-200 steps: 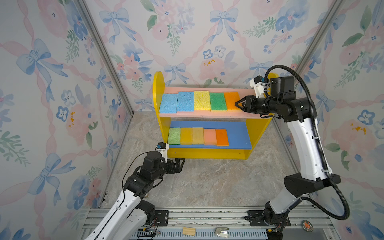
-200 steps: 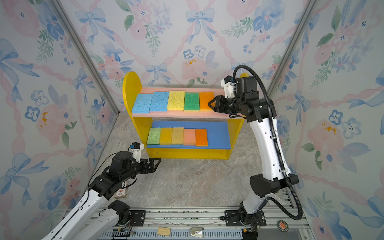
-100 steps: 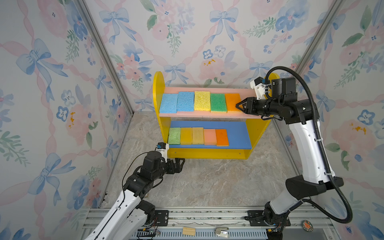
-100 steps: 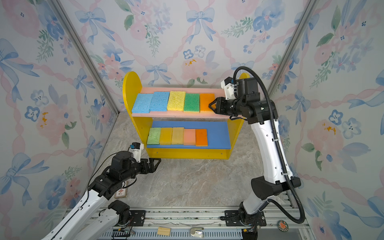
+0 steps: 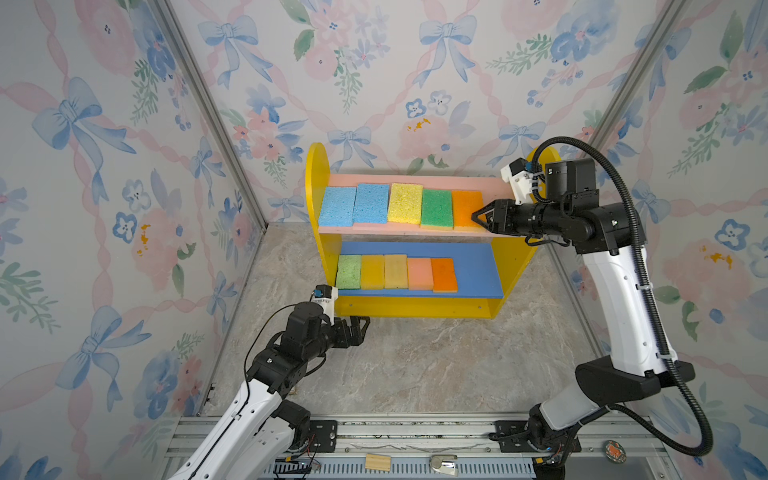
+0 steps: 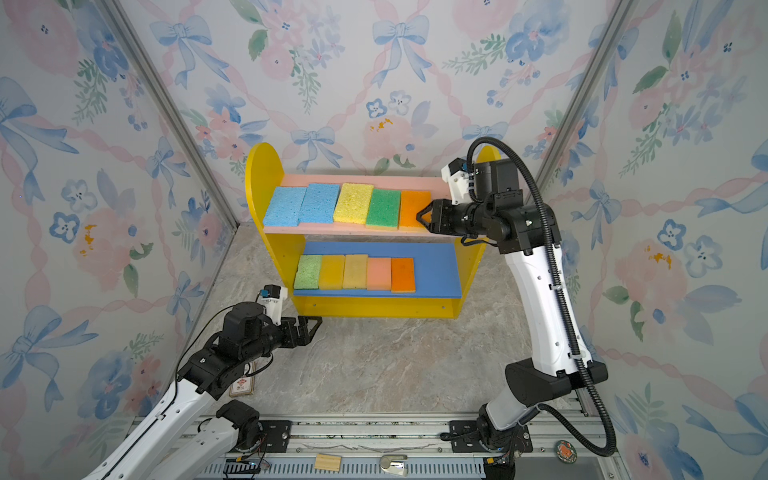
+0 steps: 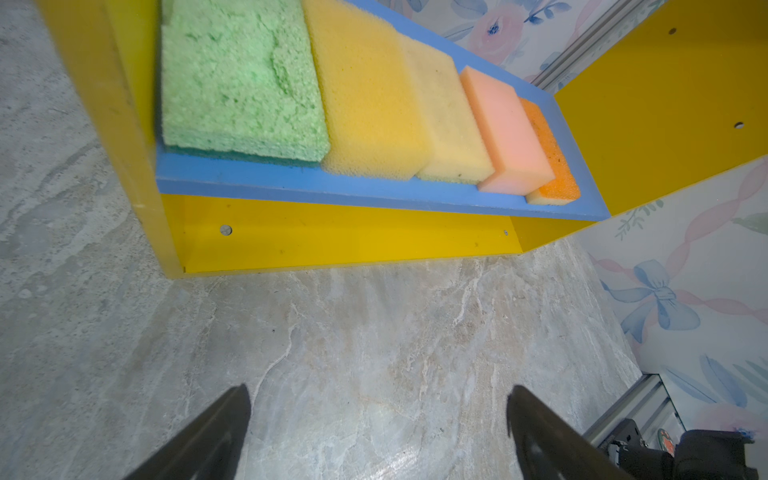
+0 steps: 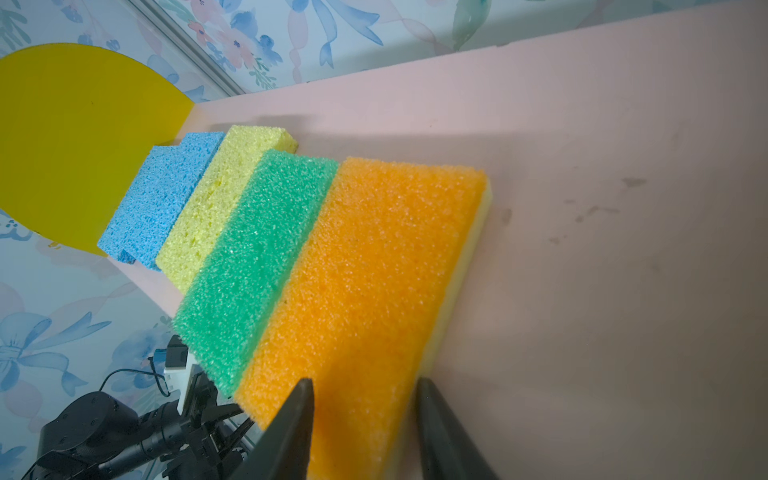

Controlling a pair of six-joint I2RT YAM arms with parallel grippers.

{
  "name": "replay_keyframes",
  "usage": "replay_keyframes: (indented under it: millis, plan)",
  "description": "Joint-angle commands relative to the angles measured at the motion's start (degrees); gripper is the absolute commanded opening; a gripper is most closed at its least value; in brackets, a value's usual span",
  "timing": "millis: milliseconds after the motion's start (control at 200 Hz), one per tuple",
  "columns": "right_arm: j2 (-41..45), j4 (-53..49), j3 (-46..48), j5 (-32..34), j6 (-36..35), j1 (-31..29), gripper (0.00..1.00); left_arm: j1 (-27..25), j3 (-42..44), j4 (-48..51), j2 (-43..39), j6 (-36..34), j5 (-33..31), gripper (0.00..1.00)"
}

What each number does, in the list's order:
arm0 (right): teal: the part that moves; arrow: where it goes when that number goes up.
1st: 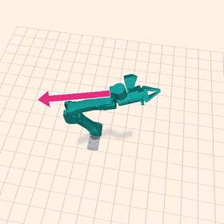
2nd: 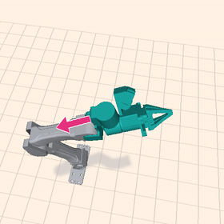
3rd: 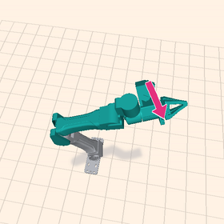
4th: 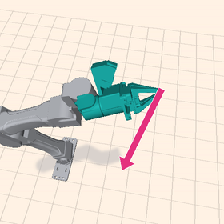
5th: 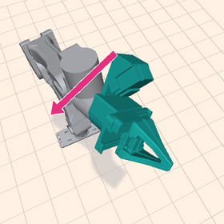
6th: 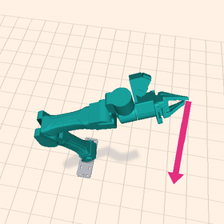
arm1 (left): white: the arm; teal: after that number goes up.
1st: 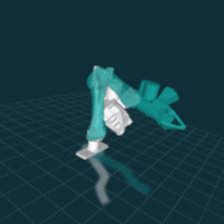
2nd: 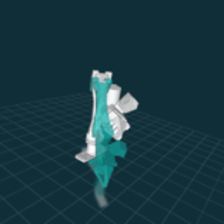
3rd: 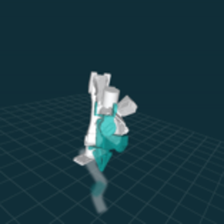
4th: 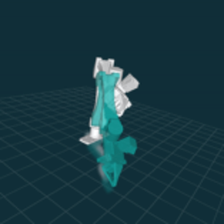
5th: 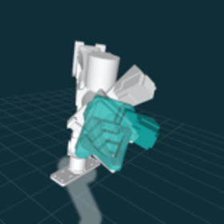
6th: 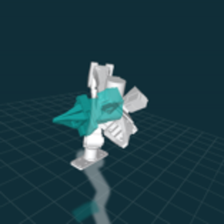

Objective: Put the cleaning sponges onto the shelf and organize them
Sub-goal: 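Lower the orange sponge onto the pink shelf beside the green sponge, then open the right gripper and withdraw it from the shelf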

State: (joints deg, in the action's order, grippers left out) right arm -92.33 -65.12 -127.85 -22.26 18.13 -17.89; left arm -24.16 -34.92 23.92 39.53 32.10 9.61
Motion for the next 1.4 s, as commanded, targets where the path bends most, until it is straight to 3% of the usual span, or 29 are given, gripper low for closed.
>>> replay_keyframes:
  millis: [0, 300, 535, 1105, 1235, 1395]
  plan:
    - [0.5, -1.2, 1.2, -0.7, 1.3, -1.7, 0.47, 0.3, 0.6, 0.3, -0.6, -0.9, 0.1, 0.98]
    - [0.6, -2.2, 0.5, 0.8, 0.9, -1.1, 0.57, 0.3, 0.7, 0.2, -0.7, -0.9, 0.2, 0.98]
    - [0.8, -3.2, 0.2, 1.4, 0.3, 0.1, 0.72, 0.3, 0.7, 0.2, -0.6, -0.9, 0.4, 0.98]
    - [6.4, -2.2, -1.0, 0.1, 2.5, -0.2, 0.76, 0.3, 0.7, 0.3, -1.2, -1.0, 0.3, 0.98]
    - [13.4, -1.0, 5.9, 0.5, 3.2, -0.9, 0.77, 0.3, 0.7, 0.2, -1.6, -0.8, 0.0, 0.98]
    - [26.2, 2.1, 23.6, 0.2, 5.4, -1.4, 0.81, 0.3, 0.7, 0.3, -2.0, -0.8, -0.4, 0.98]
